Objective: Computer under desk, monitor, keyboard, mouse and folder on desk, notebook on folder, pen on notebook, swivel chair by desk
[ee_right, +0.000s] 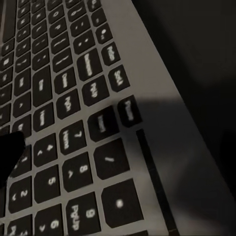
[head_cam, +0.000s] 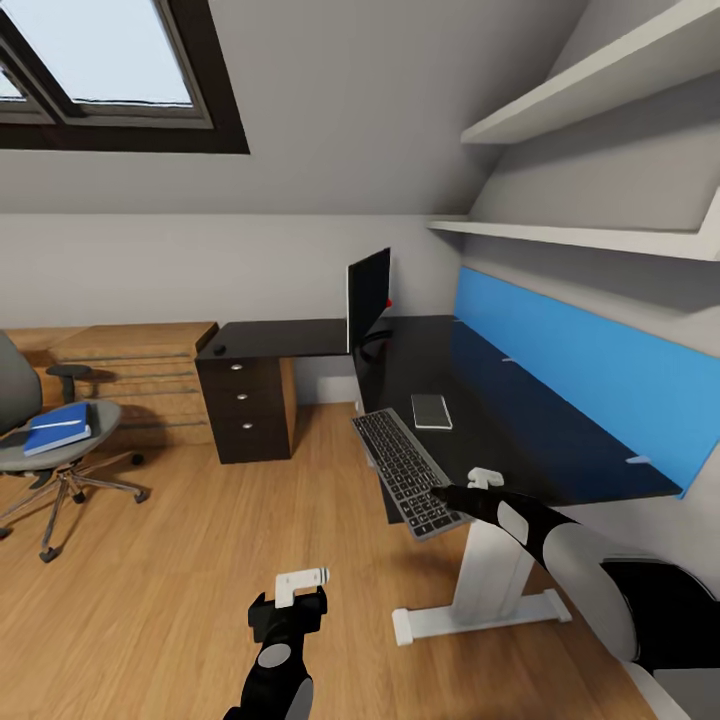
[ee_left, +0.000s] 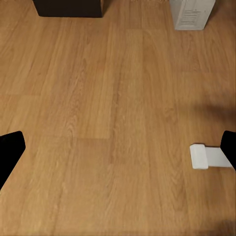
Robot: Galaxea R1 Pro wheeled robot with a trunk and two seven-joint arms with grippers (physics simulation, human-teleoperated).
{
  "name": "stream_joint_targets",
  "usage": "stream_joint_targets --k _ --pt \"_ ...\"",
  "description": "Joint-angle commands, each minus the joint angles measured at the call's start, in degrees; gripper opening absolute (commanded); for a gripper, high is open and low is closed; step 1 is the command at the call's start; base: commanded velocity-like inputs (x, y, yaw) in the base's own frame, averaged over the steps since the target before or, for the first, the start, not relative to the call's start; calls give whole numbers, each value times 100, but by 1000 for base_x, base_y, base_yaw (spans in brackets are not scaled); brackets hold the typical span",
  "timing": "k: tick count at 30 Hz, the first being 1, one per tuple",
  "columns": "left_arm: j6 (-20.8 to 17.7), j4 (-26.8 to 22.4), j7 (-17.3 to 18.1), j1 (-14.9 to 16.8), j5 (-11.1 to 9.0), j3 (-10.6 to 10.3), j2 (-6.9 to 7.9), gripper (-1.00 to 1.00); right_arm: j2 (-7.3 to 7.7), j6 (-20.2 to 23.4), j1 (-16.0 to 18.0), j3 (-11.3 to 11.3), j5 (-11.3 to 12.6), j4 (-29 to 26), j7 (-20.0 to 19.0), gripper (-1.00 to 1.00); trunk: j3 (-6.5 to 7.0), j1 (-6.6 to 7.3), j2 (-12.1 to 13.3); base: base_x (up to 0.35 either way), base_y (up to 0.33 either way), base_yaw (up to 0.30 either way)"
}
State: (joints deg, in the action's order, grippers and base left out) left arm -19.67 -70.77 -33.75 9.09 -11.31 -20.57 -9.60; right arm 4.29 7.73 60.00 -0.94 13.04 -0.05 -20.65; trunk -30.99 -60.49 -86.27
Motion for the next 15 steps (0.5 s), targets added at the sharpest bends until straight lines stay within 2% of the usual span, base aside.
stream_joint_targets --k 1,6,15 --pt "-19 -7 -44 5 -42 -13 2 100 2 30 6 -13 49 -1 -18 100 12 23 38 0 0 0" --pt "-19 -7 -44 4 -39 -13 2 100 17 -167 5 -4 34 -11 -3 100 102 133 239 0 0 0" --pt "-19 -7 -44 5 -38 -17 2 100 19 -217 7 -3 34 -13 -1 100 264 330 600 0 0 0"
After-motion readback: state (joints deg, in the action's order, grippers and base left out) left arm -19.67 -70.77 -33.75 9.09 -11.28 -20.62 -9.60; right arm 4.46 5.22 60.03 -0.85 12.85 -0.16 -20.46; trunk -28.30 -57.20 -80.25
